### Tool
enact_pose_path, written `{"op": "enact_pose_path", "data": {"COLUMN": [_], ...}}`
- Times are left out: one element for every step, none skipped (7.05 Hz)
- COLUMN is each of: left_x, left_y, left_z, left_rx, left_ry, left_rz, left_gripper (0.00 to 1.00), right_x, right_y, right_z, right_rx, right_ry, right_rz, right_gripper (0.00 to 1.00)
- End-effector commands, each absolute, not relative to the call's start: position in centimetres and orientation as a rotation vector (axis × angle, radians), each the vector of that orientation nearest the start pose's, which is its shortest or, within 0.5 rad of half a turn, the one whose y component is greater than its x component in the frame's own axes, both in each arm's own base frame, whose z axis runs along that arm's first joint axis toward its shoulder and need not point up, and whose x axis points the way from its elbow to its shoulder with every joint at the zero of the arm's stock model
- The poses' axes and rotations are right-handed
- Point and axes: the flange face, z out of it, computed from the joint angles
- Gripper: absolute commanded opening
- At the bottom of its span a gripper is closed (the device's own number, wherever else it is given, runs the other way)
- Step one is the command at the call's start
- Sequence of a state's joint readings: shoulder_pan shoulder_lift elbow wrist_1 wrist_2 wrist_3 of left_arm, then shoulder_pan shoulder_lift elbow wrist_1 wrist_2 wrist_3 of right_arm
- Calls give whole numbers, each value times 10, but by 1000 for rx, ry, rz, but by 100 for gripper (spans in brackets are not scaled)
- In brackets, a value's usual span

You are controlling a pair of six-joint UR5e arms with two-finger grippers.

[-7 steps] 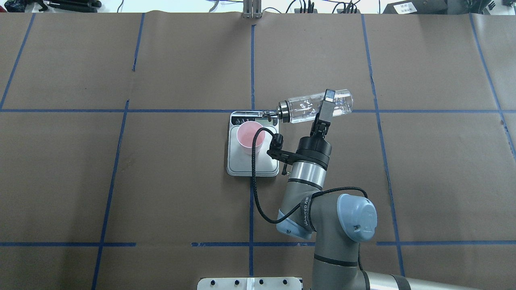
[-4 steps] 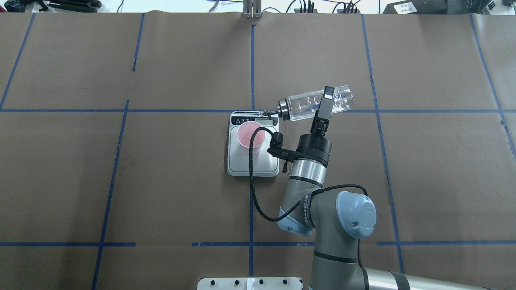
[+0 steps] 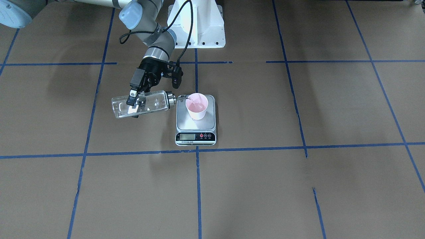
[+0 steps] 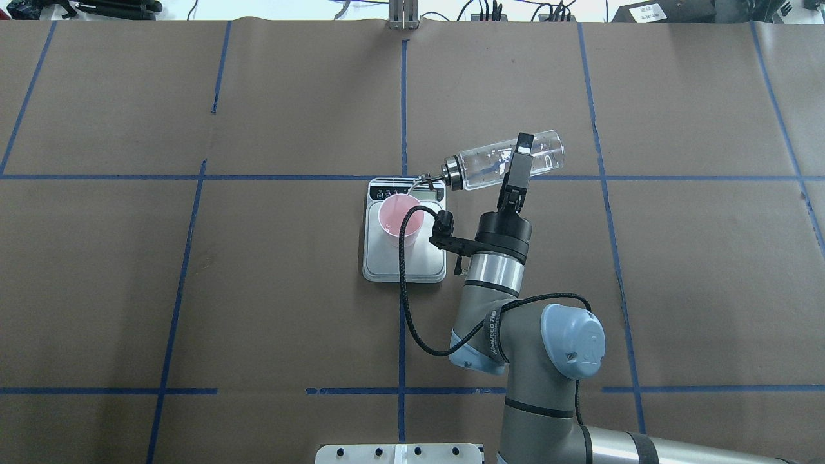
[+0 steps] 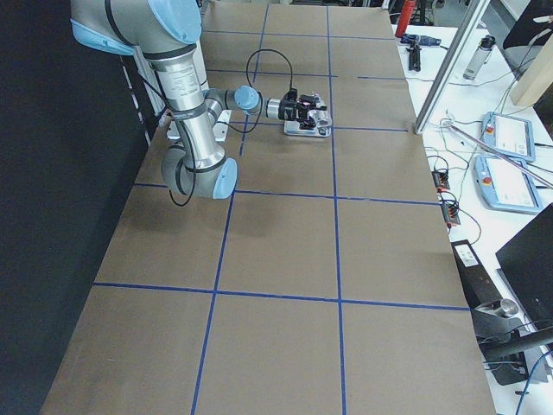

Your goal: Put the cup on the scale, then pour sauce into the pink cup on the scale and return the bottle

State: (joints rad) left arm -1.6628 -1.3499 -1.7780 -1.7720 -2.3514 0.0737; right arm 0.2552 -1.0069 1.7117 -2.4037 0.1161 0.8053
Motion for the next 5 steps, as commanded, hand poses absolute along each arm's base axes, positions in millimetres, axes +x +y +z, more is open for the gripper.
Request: {"op": "enact_pose_path", "data": {"left_x": [-101,-101,-101,-101,-101], "left_y": [-403,-403,-403,-403,-403], "left_z": [634,634,634,634,634], "left_rx": [240,240,240,241,241], "left_ry": [761,761,761,761,761], "left_rz": [55,55,55,56,56], "left_gripper": [100,100,100,100,100], "right_x": [-544,-542,-542,-542,-541], "right_y": [-383,-386,-386,-385,-387], "right_z": [292,291,290,290,290], "right_rx": [1243,1253,1254,1255,1258], "right_ry": [820,830,831,830,834], "right_rz": [-509,-503,-503,-504,-501], "right_gripper": [0,0,0,0,0]}}
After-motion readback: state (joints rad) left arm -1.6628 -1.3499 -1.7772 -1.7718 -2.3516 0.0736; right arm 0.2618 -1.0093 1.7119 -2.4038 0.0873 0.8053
